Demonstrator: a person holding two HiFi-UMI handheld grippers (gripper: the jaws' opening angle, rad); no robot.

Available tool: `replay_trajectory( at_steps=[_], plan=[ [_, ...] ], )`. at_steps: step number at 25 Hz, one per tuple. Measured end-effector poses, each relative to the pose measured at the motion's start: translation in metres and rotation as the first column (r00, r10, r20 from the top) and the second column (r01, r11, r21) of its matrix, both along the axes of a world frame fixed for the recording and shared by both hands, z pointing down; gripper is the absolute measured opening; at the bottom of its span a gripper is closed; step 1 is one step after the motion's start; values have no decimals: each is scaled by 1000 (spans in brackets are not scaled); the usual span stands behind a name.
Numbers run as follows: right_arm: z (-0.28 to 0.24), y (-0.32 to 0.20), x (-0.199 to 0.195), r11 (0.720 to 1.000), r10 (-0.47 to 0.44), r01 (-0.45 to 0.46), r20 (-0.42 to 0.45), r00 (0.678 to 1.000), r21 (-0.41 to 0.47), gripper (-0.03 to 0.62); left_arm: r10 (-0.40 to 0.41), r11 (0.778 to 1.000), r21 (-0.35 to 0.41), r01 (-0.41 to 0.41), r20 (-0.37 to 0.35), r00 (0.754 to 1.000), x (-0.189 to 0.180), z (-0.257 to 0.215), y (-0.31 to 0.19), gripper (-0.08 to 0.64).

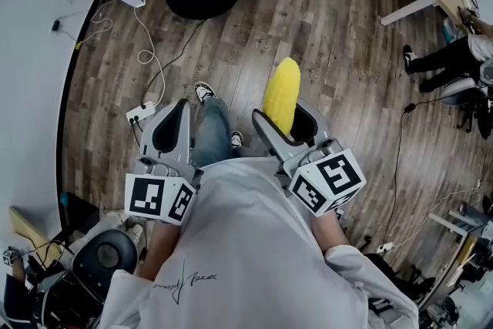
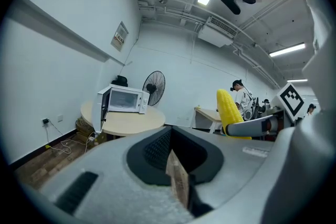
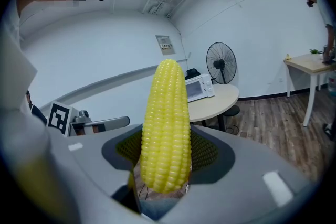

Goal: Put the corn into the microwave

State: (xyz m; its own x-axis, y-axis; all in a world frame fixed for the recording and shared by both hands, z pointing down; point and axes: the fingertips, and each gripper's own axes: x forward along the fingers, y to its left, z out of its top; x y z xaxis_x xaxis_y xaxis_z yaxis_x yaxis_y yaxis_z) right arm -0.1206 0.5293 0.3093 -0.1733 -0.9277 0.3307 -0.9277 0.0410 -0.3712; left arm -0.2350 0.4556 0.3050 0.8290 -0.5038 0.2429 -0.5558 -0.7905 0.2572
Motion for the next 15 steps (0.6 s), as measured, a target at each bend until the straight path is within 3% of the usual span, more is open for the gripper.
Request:
replay_trajectory(
  at_steps=[15],
  plan=[
    [-4, -118, 55, 999, 31, -30, 18, 999, -9, 258, 77, 997, -18, -78, -24, 997, 72, -14, -118, -9]
  ],
)
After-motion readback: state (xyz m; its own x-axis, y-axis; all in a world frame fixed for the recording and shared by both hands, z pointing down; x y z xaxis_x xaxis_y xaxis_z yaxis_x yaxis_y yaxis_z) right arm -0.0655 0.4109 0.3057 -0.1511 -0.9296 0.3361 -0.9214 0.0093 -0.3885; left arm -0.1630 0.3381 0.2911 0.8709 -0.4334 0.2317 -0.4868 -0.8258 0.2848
